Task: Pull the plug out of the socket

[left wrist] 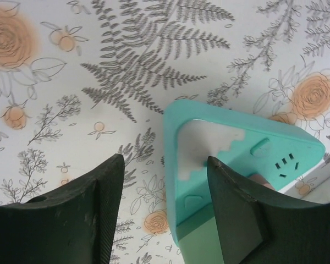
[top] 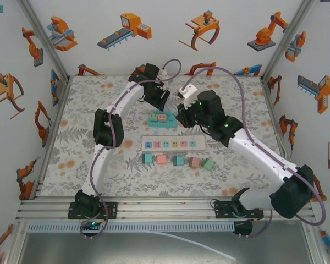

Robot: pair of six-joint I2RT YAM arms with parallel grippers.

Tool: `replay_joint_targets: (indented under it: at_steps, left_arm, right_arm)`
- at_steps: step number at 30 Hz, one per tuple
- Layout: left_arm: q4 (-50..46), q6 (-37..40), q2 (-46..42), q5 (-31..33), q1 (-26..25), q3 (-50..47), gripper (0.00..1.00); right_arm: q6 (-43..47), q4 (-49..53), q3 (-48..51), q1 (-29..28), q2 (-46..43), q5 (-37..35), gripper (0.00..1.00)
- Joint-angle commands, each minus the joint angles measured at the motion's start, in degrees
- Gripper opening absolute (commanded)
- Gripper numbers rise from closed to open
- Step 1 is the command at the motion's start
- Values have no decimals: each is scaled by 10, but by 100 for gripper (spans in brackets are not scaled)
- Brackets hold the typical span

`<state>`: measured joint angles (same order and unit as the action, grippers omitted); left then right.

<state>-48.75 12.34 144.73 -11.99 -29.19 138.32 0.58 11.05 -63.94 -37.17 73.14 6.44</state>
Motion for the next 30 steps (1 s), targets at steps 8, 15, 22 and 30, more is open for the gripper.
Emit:
replay_joint_targets:
  at_steps: [8, 15, 22, 30]
  left_arm:
    - [23, -111, -124, -78, 31, -16, 63]
    - [159, -137, -303, -158, 39, -243, 69]
    - [391, -188, -530, -220, 24, -558, 83]
    - [361, -104, -659, -220, -62, -728, 97]
  right_arm:
    - [-324, 31, 108, 1, -134, -106, 5]
    - [-457, 43, 218, -1, -212, -113, 5]
    - [-625, 46, 325, -44, -255, -135, 6]
    - [-768, 24, 425, -189, -309, -264, 7]
